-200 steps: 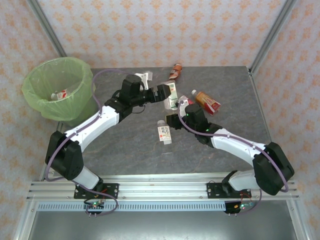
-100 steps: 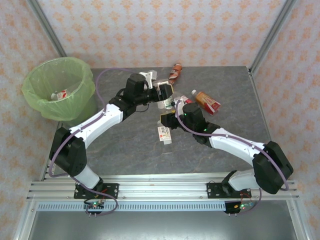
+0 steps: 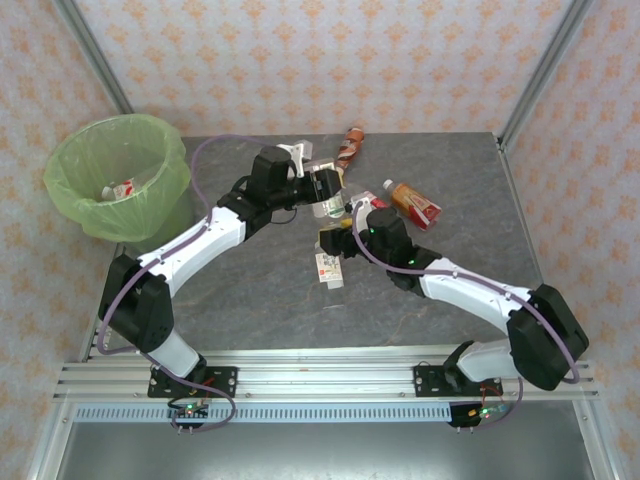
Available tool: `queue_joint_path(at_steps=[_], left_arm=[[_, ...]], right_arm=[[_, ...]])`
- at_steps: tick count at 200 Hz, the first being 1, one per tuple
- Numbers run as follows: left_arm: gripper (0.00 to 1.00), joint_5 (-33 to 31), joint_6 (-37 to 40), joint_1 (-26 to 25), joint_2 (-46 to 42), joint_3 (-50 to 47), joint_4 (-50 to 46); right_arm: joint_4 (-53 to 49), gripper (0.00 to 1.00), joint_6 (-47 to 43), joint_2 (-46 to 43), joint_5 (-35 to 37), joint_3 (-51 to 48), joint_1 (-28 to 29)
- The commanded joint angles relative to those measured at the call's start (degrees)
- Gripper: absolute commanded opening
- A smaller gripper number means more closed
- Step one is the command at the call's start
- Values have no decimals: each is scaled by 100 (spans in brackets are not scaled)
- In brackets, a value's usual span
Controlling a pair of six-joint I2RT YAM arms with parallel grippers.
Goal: Put the plastic bottles in the bin
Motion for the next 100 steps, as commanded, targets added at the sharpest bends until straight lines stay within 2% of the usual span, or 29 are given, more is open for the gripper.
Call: queue_joint_path(at_steps=[1,27,42,74,100], left_arm=[[57,-229,86,14,-23,256,-217],[57,-360,172,18,-40,306,-366],[56,-422,223,14,-63,328,-443],[56,-622,339,58,-126,363,-626],[55,-967,430,138,-194,432,-912]], right_arm=[[283,78,-123,-332,340,-148,-10],[226,88,-193,-547,526,-294,-10],[232,100,-201,-665,584,-390,-10],[349,99,-155,-740,695,-485,-10],[546,99,161,-738,1645,-579,-10]])
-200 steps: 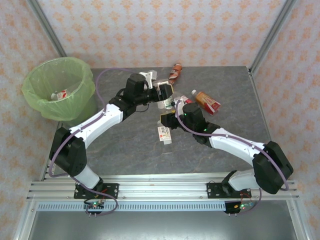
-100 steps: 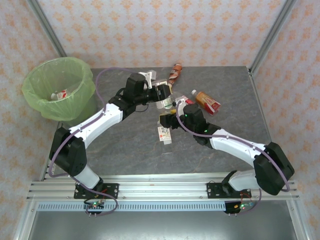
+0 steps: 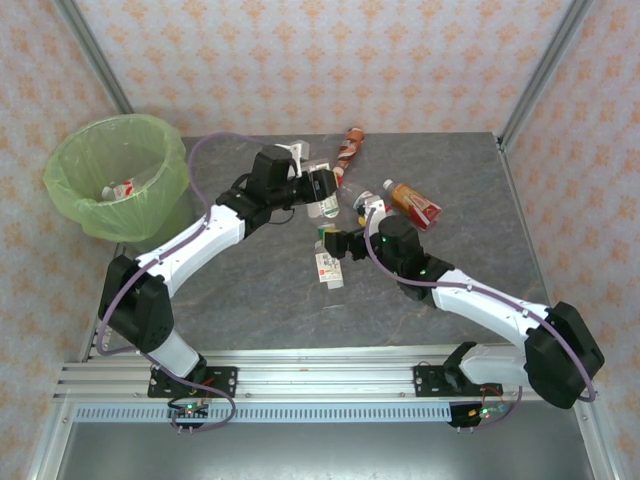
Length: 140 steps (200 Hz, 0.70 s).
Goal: Put the plastic bottles in the bin
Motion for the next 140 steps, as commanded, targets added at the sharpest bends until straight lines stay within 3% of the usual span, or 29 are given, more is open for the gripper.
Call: queue_joint_path(at_steps=[1,91,140], left_arm=[[55,-458,209,115,-197,260,-365],[54,-1503,442,571,-579,291,-1274],[53,-2165,825,687,-852,372,-1707]], right_arm=[[407,99,234,-110,898,-148,-10],[299,99,857,-286,2371,-323,-10],[8,99,1026,-170,2469,-156,-11]])
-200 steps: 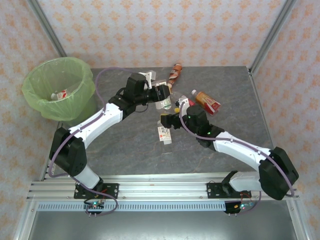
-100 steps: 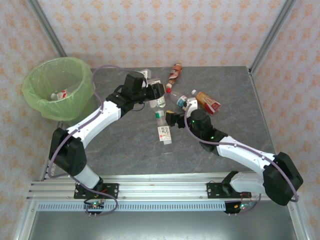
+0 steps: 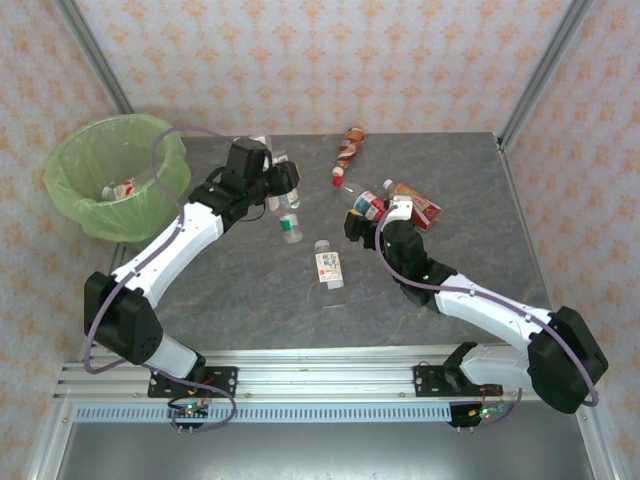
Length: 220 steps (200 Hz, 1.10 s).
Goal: Put the plastic bottles in the bin
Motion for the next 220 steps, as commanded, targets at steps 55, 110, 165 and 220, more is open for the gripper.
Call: queue_joint_path(at_steps=[55,110,165,220], left_arm=[[53,-1911,991,203,-671,562,-892],[52,-3923,1793,281,-1309,618,-261],[52,-4244,2469,913,-1382,852,359],[52,-3303,2445,2118,-1209,1380,314]], right_arm=[[-34,99,215,335,293,212,-18],[-60,99,241,428,362,234,-19],[-112,99,306,415,480,207,-17],[-104,99,330,292,622,50,-25]])
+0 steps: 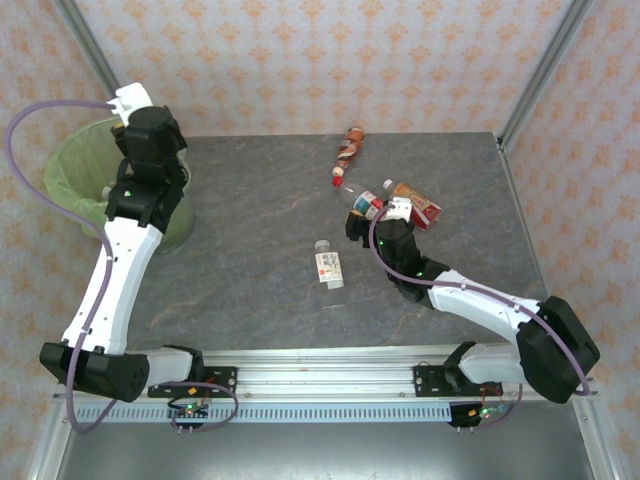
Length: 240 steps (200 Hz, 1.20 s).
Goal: Put the plastic bottles in the bin
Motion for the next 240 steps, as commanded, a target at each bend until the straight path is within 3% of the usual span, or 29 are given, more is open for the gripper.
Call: queue_joint_path(at_steps=[1,27,81,120,188,240], left_arm=[[52,454,95,402,34,368,147],[52,767,118,674,151,650,44],[52,248,679,886,688,797,260],[52,691,-155,1462,1224,1138,-400],[56,598,-577,1486,1599,934,-1193],[65,875,-991,1492,2011,1184,-1839]], right_arm=[[-47,99,72,-93,240,-21,-26],[-40,99,84,-116,278,-58,-31],[-47,99,118,-144,297,-91,-37],[-154,99,157,-278,300,-131,-41],[-157,99,273,-497,387,-333,-89],[-185,99,282,-442,285,-262,-132]])
